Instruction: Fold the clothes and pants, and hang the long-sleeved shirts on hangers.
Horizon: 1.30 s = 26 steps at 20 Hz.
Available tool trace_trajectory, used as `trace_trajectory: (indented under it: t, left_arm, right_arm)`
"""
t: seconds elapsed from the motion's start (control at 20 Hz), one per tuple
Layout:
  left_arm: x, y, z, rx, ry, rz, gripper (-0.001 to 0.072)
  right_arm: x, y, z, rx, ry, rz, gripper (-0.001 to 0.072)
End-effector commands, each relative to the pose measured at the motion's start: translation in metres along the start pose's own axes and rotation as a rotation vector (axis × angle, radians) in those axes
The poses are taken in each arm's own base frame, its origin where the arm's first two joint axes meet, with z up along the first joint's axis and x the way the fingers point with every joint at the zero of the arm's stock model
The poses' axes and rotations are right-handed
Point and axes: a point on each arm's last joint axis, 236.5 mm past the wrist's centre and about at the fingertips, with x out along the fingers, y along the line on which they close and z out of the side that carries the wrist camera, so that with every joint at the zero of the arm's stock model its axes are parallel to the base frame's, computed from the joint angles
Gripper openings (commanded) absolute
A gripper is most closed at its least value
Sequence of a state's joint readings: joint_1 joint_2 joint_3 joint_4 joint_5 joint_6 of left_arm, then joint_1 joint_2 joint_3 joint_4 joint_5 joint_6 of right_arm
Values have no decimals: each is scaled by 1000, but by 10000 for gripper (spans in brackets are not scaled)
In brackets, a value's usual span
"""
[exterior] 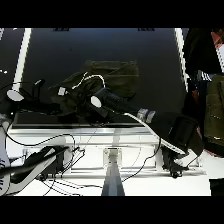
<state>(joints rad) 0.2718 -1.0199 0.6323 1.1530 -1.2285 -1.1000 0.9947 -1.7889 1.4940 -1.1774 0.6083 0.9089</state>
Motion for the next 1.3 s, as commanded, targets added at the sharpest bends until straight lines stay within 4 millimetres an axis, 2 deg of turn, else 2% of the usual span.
trace_trajectory:
  t: [0.0, 0.3, 0.45, 0.5, 0.6, 0.65, 0.95, 1.05, 1.1, 1.15, 1.2, 1.25]
  left_arm:
    - [-1, 1, -1, -1, 4, 3, 22]
    - [-1, 1, -1, -2, 3, 0, 22]
    - [-1, -12, 6, -23, -24, -53, 22]
    - [-2, -16, 8, -30, -35, -72, 22]
    - [-2, -18, 9, -33, -38, -78, 22]
    - [-2, -18, 9, -33, -38, -77, 22]
    - [-2, -18, 9, -33, -38, -78, 22]
    - [-2, -17, 10, -33, -41, -76, 22]
    - [-2, -17, 11, -33, -45, -74, 22]
    - [-2, -15, 13, -33, -52, -69, 22]
    - [-2, -14, 15, -33, -62, -62, 22]
    - [-2, -12, 18, -34, -74, -56, 22]
  right_arm:
    - [19, 3, 17, -55, -61, -36, 416]
    - [41, 3, 3, -78, -28, -22, 400]
    - [45, 3, -1, -78, -21, -21, 303]
    - [45, 3, -1, -86, -20, -22, 295]
    - [43, -1, 1, -94, -22, -30, 83]
    - [41, -3, 5, -95, -31, -34, 22]
    - [7, -44, 40, -105, -55, -67, 21]
    - [-1, -56, 37, -61, -37, -62, 22]
    - [-1, -57, 28, -18, -7, -46, 27]
    - [-1, -51, 14, -13, 45, -11, 105]
    - [-2, -46, 2, -17, 93, 17, 263]
    - [-2, -44, -3, -25, 109, 28, 330]
